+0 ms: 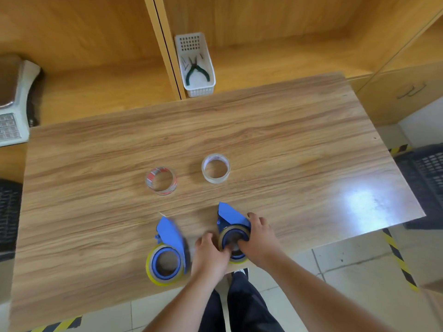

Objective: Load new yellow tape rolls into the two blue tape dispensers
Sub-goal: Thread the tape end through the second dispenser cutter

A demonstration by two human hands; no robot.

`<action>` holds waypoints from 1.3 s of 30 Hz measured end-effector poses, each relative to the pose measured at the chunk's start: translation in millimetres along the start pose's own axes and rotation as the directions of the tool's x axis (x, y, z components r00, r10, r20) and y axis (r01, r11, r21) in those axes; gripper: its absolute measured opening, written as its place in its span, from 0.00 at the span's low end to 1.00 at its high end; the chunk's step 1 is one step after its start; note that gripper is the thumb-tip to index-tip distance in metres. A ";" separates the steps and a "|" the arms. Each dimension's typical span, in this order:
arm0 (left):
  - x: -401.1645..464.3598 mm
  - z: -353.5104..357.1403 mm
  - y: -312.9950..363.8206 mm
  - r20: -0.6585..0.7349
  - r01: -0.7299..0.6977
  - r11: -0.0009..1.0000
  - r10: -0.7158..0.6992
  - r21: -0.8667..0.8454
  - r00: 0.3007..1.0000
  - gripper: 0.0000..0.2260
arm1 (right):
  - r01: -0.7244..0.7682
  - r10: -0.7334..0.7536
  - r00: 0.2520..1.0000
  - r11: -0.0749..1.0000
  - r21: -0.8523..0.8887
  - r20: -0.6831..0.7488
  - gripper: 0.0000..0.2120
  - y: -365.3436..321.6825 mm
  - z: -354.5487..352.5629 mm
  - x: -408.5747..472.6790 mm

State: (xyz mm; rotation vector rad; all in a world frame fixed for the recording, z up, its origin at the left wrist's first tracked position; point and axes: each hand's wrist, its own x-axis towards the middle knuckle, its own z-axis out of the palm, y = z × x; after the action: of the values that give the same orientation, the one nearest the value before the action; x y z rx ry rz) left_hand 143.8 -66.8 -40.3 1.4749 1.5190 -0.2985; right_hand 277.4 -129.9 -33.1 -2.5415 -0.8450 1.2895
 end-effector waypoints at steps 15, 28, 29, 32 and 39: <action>-37.0 -9.2 13.2 -0.079 -0.101 0.995 0.102 0.018 0.992 0.20 | -0.048 0.016 0.993 0.958 0.283 0.114 0.23 0.5 -19.7 -7.8; -105.7 -84.3 64.7 -0.202 -0.359 0.908 0.318 -0.215 0.926 0.09 | 0.096 -0.154 0.988 0.668 0.738 0.010 0.09 -40.6 -93.6 -56.5; -110.1 -86.8 68.0 -0.239 -0.368 0.894 0.310 -0.255 0.920 0.09 | 0.112 -0.166 0.986 0.645 0.756 -0.004 0.07 -45.0 -97.8 -59.6; -121.1 -86.7 73.8 -0.351 -0.401 0.835 0.272 -0.377 0.896 0.11 | 0.154 -0.194 0.980 0.597 0.787 -0.044 0.05 -55.0 -104.8 -63.3; -144.7 -96.1 78.4 -0.411 -0.564 0.757 0.422 -0.330 0.808 0.20 | 0.107 -0.341 0.938 0.446 0.889 0.058 0.04 -70.0 -122.7 -78.6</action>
State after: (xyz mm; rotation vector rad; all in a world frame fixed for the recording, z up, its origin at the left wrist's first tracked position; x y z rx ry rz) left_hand 140.6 -69.5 150.3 1.5296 1.2438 0.6016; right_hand 308.3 -103.4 123.4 -1.4025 -0.3379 1.4208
